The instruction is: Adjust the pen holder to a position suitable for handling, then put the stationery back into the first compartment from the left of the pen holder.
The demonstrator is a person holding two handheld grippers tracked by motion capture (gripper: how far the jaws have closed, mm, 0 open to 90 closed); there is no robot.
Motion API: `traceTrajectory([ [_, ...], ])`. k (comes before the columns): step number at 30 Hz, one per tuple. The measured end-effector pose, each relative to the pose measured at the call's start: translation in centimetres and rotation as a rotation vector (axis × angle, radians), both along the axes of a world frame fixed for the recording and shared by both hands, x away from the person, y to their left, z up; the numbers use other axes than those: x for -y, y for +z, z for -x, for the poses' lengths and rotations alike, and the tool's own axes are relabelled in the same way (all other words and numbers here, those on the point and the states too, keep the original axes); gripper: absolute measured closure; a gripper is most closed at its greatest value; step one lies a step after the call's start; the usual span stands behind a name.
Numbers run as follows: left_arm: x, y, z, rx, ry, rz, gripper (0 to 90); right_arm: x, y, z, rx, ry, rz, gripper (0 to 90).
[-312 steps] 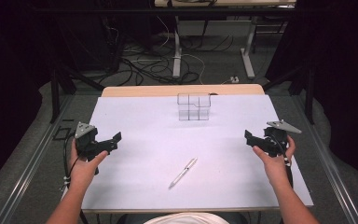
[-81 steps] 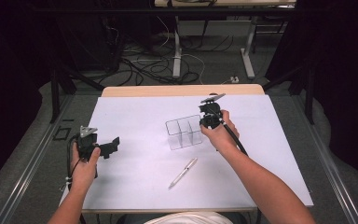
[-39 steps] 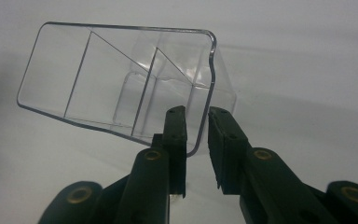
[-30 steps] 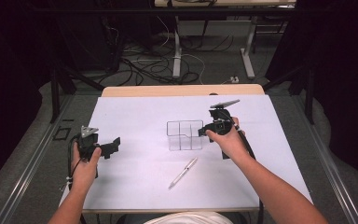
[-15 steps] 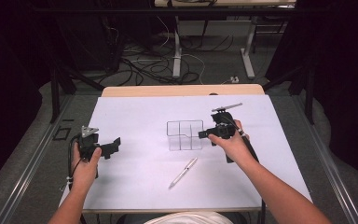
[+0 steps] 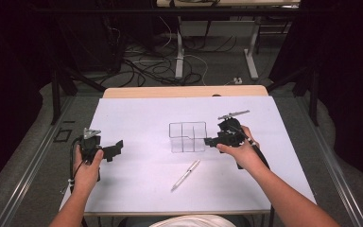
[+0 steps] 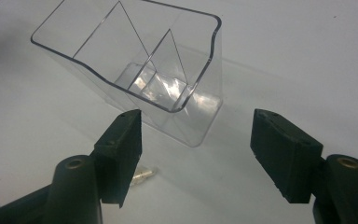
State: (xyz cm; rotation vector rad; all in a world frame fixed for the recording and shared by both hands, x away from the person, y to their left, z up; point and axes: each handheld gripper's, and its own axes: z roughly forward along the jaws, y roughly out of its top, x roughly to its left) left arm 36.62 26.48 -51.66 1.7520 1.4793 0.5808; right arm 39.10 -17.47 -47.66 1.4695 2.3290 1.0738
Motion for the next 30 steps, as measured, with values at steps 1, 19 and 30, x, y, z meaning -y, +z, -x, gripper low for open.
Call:
traceTrajectory([
  [1, 0.1, 0.1, 0.0, -0.004, -0.004, 0.002, 0.6, 0.1, -0.1, 0.1, 0.008, 0.004, 0.002, 32.7],
  [19, 1.8, 0.9, 0.5, 0.002, -0.135, 0.037, 0.3, 3.6, -2.0, 2.5, 0.115, -0.070, 0.080, 17.4],
  [30, 4.2, 1.5, 1.2, 0.006, -0.250, -0.032, 1.4, 6.1, -3.1, 2.8, 0.149, -0.092, 0.101, 8.0],
])
